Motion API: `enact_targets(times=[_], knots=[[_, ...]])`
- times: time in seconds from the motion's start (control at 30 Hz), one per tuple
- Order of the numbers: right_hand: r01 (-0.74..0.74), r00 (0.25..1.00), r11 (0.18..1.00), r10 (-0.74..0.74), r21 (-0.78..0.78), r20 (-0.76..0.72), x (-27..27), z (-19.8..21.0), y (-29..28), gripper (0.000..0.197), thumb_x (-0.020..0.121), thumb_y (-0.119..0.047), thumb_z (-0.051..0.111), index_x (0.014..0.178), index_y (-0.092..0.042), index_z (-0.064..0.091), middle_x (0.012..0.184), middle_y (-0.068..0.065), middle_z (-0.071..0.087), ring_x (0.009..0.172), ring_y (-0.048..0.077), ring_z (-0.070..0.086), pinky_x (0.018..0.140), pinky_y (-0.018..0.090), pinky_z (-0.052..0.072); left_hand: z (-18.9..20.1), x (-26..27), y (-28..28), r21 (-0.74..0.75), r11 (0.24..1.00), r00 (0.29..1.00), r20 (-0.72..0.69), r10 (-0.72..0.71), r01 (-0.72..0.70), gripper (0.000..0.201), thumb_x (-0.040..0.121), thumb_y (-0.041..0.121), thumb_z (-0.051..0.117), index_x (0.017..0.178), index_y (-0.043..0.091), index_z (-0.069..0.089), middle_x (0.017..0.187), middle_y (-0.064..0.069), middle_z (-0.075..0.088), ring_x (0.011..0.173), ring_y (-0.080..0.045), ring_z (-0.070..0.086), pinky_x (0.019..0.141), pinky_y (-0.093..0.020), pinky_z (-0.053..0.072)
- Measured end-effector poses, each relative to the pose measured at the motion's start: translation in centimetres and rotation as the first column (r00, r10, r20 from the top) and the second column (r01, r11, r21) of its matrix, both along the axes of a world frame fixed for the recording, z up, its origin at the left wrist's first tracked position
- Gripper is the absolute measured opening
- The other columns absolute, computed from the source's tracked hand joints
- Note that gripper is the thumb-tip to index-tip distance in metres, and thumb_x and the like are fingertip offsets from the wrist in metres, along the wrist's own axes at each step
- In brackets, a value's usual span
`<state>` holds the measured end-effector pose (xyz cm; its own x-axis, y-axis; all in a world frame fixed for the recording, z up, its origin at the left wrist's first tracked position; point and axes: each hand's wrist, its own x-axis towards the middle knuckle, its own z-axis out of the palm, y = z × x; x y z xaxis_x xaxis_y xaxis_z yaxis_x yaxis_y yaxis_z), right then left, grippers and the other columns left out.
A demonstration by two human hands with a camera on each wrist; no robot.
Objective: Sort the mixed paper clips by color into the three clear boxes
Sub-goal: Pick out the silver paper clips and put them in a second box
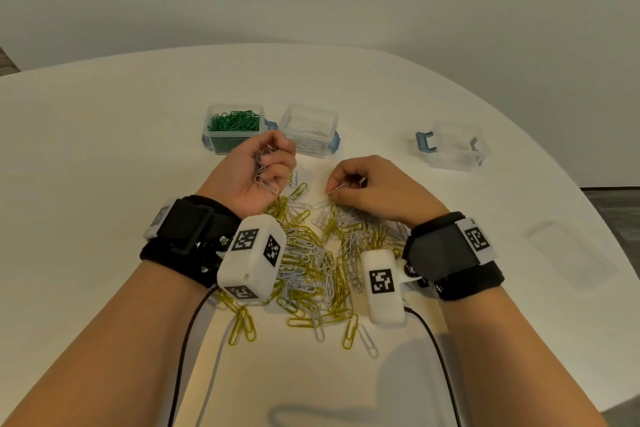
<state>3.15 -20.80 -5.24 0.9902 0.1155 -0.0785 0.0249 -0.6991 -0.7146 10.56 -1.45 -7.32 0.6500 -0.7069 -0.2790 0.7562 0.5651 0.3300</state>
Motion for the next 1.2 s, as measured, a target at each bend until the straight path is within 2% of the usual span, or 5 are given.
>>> enact_targets(times=[0.4,0.63,0.9,1.03,1.2], knots=[[-0.316,0.925,0.944,0.284,-0.095,-0.254,-0.4,1.2,-1.6,0.056,0.077,-0.022,0.076,0.119,-0.052,0.056,0.114,-0.010,0.044,0.109,0.006,0.046,0.098,0.022,0.036,-0.5,0.4,1.0,-0.167,0.985,0.986,-0.165,0.011,-0.039,0.026,0.093,0.011,0.038,0.078,-0.002,0.055,0.072,-0.013,0.054,0.046,-0.018,0.038,0.042,-0.026,0.027],[-0.194,0.979,0.981,0.194,0.013,-0.057,-0.2,-0.1,-0.3,0.016,0.075,-0.024,0.080,0.090,-0.023,0.075,0.086,-0.005,0.068,0.075,0.004,0.058,0.076,0.024,0.047,-0.2,0.2,0.1,-0.255,0.941,0.947,-0.287,0.145,-0.221,0.026,0.097,0.013,0.035,0.116,-0.001,0.046,0.094,-0.021,0.054,0.073,-0.036,0.060,0.064,-0.038,0.055],[0.010,0.999,0.940,-0.025,0.342,0.038,0.1,0.2,-1.0,0.008,0.078,-0.021,0.076,0.085,-0.019,0.074,0.100,0.010,0.069,0.095,0.026,0.063,0.091,0.036,0.050,0.7,-1.7,-0.7,-0.317,0.927,0.929,-0.361,0.079,-0.202,0.033,0.095,0.006,0.038,0.123,-0.005,0.050,0.117,-0.033,0.053,0.102,-0.048,0.054,0.072,-0.059,0.054],[0.040,0.990,0.831,-0.109,0.556,0.091,-0.1,0.6,-0.5,0.008,0.084,-0.009,0.069,0.091,-0.008,0.071,0.085,0.007,0.069,0.065,0.009,0.056,0.064,0.020,0.047,1.1,-2.3,-1.4,-0.200,0.980,0.988,-0.152,-0.018,-0.013,0.037,0.089,0.007,0.040,0.112,-0.016,0.057,0.132,-0.034,0.046,0.124,-0.043,0.047,0.098,-0.058,0.040],[0.025,0.965,0.812,-0.171,0.583,0.198,0.4,0.1,0.6,0.021,0.079,-0.028,0.076,0.093,-0.013,0.075,0.095,0.016,0.071,0.090,0.048,0.062,0.089,0.062,0.047,1.1,-2.5,-1.5,-0.001,0.995,0.994,-0.052,-0.101,0.102,0.048,0.099,0.018,0.028,0.120,-0.020,0.050,0.130,-0.037,0.048,0.118,-0.047,0.052,0.106,-0.053,0.036]])
